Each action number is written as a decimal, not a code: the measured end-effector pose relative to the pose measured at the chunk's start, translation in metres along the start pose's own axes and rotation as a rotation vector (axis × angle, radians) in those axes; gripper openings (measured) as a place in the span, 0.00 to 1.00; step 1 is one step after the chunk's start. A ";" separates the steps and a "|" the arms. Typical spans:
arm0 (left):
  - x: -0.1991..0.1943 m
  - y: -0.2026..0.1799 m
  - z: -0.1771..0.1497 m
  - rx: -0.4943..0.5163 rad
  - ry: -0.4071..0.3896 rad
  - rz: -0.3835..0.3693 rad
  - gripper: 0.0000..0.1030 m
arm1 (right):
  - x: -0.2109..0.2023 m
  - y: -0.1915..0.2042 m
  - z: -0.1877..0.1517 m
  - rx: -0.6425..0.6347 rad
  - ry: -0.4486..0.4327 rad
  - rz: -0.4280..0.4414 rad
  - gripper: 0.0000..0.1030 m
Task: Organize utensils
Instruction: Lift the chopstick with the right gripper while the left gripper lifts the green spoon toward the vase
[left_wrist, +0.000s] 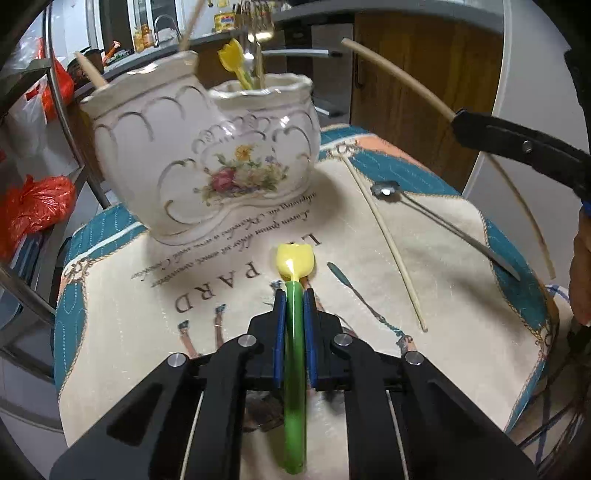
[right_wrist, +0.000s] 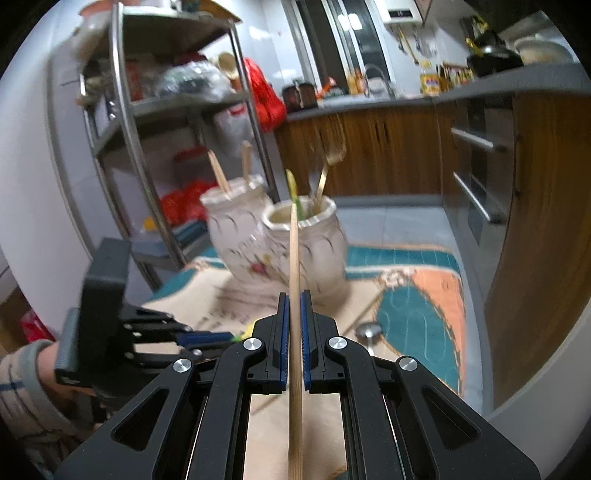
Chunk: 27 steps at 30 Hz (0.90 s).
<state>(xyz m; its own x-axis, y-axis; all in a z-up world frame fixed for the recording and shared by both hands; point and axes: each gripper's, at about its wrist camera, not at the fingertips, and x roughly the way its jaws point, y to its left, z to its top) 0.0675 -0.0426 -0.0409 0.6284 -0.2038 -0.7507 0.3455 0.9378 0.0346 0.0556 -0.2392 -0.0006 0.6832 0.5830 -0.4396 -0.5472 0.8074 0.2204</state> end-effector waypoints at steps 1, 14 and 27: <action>-0.006 0.003 -0.001 -0.007 -0.029 -0.019 0.09 | -0.003 0.004 0.001 -0.006 -0.019 0.004 0.07; -0.095 0.056 0.012 -0.061 -0.427 -0.050 0.09 | -0.002 0.023 0.038 0.014 -0.160 0.014 0.07; -0.086 0.125 0.108 -0.275 -0.603 -0.175 0.09 | 0.056 0.006 0.111 0.131 -0.298 0.035 0.07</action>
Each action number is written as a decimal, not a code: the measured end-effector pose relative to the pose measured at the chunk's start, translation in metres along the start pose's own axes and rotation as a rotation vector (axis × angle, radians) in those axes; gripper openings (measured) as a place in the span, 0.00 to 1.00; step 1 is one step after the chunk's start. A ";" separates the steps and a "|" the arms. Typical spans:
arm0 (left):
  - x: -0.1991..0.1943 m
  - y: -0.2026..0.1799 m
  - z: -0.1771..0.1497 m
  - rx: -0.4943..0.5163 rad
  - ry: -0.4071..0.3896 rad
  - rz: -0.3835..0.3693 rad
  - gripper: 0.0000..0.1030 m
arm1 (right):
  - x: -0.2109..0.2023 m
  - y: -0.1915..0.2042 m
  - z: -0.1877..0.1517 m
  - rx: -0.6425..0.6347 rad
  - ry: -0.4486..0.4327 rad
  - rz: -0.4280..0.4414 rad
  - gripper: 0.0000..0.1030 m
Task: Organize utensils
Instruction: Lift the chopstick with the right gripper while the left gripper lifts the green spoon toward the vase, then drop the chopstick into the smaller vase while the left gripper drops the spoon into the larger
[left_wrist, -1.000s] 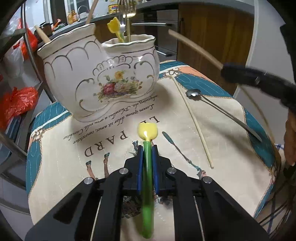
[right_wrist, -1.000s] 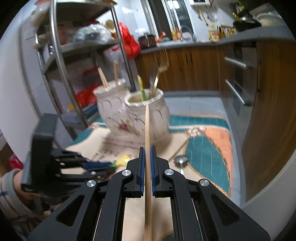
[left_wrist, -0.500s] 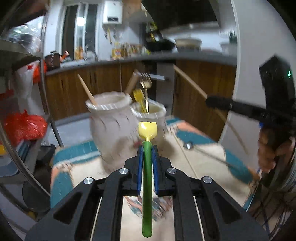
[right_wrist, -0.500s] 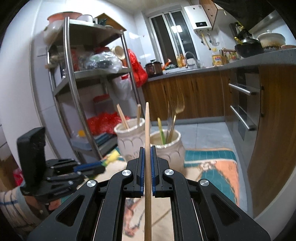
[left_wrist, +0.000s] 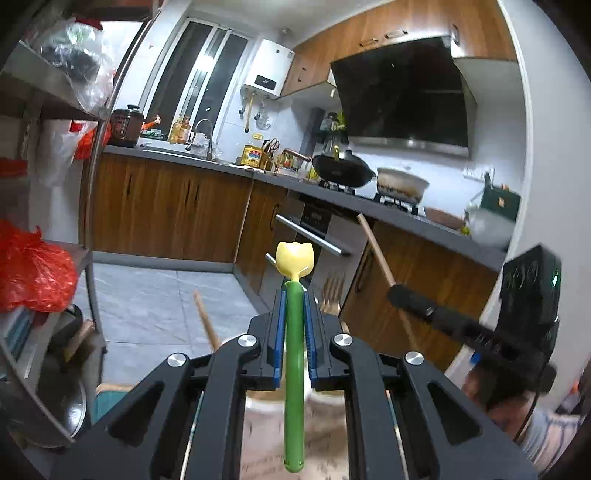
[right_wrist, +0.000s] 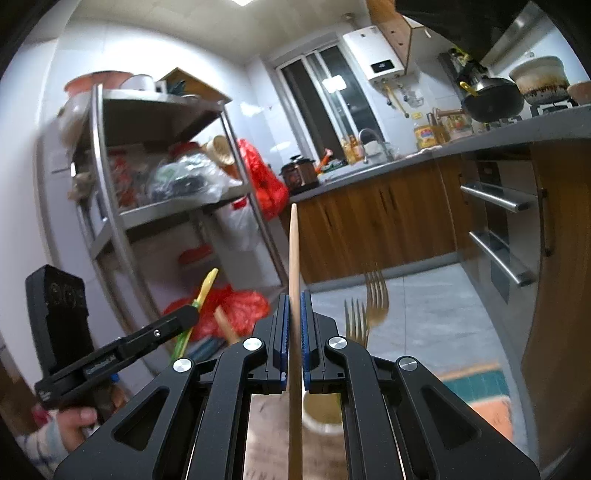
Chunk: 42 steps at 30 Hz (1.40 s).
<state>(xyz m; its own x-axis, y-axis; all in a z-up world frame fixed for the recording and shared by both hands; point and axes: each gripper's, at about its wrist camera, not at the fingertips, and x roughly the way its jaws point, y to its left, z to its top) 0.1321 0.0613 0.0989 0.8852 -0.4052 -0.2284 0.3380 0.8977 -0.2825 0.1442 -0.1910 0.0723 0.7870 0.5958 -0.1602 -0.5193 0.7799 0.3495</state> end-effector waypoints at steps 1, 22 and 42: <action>0.008 0.002 0.002 -0.009 -0.004 0.004 0.09 | 0.010 -0.002 0.000 0.006 -0.008 -0.013 0.07; 0.049 -0.005 -0.024 0.172 -0.110 0.129 0.09 | 0.077 -0.010 -0.025 -0.087 -0.057 -0.157 0.07; 0.019 0.002 -0.056 0.164 0.008 0.142 0.10 | 0.050 -0.004 -0.049 -0.170 0.099 -0.209 0.07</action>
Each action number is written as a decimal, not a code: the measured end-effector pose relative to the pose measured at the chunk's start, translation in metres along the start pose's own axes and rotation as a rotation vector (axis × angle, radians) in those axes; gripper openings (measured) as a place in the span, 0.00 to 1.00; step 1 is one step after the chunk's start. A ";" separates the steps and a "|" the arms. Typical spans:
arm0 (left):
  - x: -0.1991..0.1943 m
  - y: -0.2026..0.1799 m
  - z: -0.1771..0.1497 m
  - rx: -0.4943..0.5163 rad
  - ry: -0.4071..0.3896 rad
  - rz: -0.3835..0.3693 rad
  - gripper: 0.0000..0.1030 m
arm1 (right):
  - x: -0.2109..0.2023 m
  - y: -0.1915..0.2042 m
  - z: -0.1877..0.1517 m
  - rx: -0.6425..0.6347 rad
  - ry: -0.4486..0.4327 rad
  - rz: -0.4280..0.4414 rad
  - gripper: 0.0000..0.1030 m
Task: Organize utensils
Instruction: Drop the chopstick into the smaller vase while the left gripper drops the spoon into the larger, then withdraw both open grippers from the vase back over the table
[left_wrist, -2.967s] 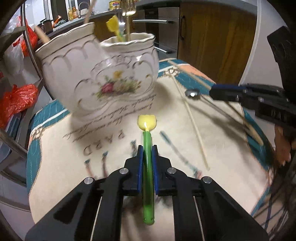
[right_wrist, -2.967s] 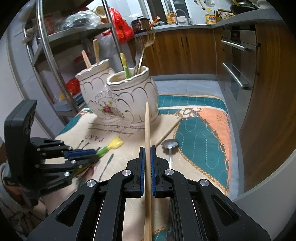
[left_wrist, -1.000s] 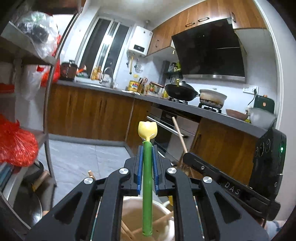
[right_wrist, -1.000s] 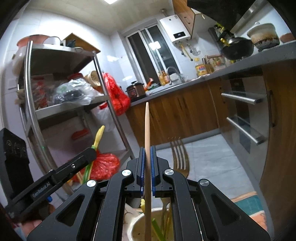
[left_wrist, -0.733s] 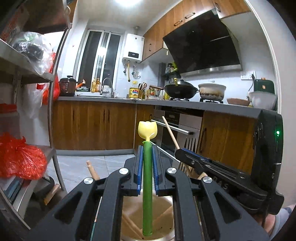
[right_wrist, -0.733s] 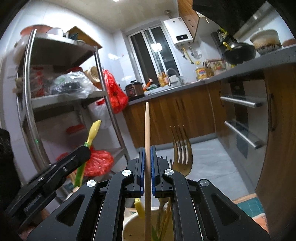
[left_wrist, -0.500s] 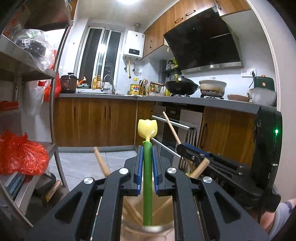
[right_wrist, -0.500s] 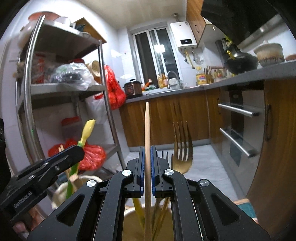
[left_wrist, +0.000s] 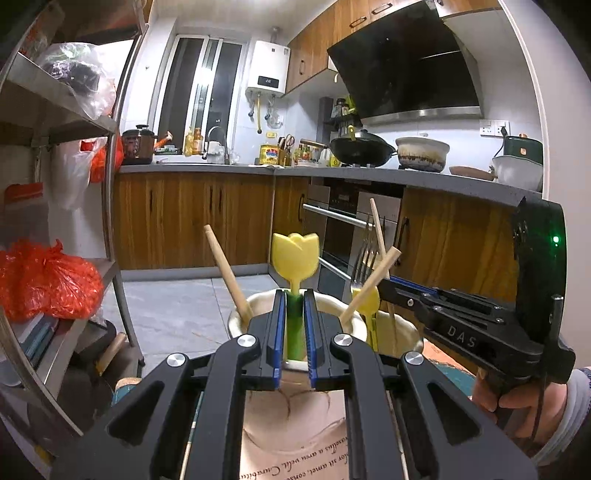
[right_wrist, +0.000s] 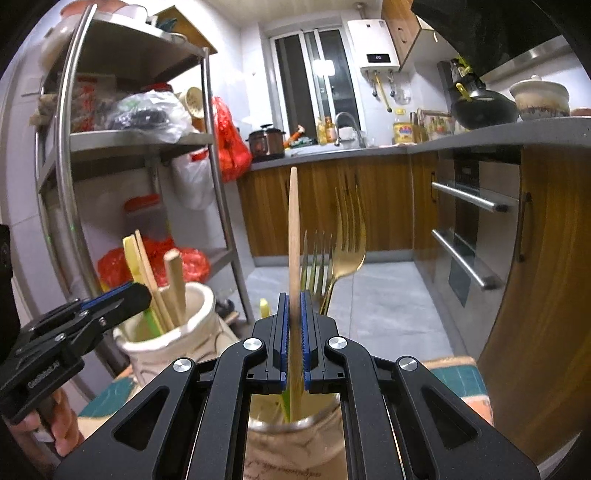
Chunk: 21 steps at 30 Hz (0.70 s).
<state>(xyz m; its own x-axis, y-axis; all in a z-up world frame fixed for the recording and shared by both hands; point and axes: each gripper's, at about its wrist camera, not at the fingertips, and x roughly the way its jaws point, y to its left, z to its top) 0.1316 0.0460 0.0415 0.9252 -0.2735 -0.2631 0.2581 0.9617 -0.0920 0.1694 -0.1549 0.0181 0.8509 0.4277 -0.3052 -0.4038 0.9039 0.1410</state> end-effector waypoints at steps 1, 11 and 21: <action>-0.001 0.000 0.000 0.003 0.001 0.001 0.10 | 0.000 0.000 -0.001 0.000 0.007 0.001 0.07; -0.022 -0.003 -0.002 -0.001 -0.033 0.021 0.53 | -0.021 -0.002 -0.002 0.029 0.014 0.010 0.43; -0.058 -0.006 -0.021 0.000 -0.027 0.055 0.86 | -0.071 -0.003 -0.010 0.023 0.014 0.020 0.92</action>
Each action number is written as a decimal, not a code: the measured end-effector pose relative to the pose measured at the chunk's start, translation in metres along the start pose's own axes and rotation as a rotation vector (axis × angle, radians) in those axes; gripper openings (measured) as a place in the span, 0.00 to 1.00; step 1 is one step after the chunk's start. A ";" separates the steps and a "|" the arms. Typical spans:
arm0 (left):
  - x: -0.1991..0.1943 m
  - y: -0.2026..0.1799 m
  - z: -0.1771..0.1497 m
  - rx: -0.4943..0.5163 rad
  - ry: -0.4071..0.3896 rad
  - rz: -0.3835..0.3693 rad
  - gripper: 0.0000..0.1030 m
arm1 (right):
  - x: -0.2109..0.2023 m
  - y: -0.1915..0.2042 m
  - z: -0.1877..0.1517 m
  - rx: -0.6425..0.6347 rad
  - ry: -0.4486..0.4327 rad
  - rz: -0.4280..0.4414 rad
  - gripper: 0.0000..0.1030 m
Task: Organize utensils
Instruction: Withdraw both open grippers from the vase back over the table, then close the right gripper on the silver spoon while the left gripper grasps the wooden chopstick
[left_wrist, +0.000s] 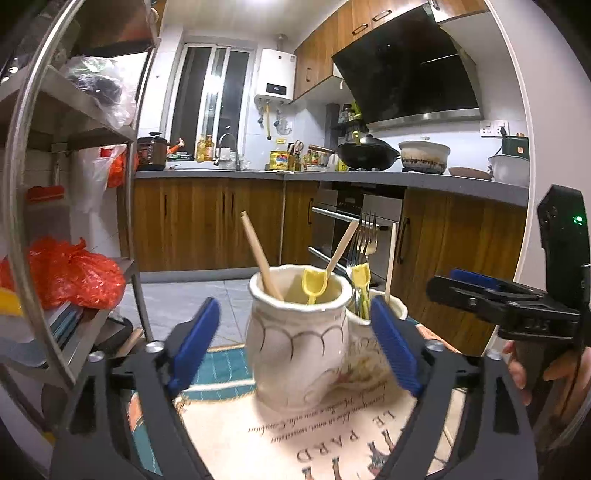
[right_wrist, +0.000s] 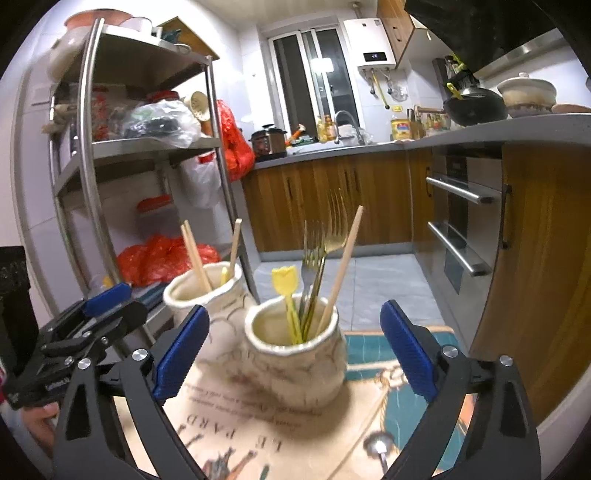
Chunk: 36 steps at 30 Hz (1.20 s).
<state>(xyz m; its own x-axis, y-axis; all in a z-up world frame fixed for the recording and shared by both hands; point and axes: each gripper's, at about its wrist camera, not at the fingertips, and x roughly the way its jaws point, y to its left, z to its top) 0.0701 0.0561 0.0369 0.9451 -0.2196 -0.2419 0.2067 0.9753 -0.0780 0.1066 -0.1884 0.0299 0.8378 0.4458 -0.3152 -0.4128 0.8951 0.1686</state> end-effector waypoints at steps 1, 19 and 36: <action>-0.004 0.001 -0.001 -0.007 -0.001 0.004 0.88 | -0.005 0.000 -0.002 -0.004 0.003 -0.003 0.92; -0.034 -0.001 -0.033 -0.025 0.110 0.065 0.94 | -0.046 -0.036 -0.051 -0.017 0.158 -0.195 0.95; -0.026 -0.008 -0.035 0.008 0.156 0.082 0.94 | -0.014 -0.051 -0.076 -0.090 0.394 -0.227 0.95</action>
<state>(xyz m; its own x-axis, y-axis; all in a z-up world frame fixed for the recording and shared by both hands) 0.0350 0.0534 0.0099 0.9084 -0.1398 -0.3941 0.1333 0.9901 -0.0441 0.0894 -0.2393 -0.0451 0.7181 0.1933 -0.6685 -0.2789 0.9601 -0.0220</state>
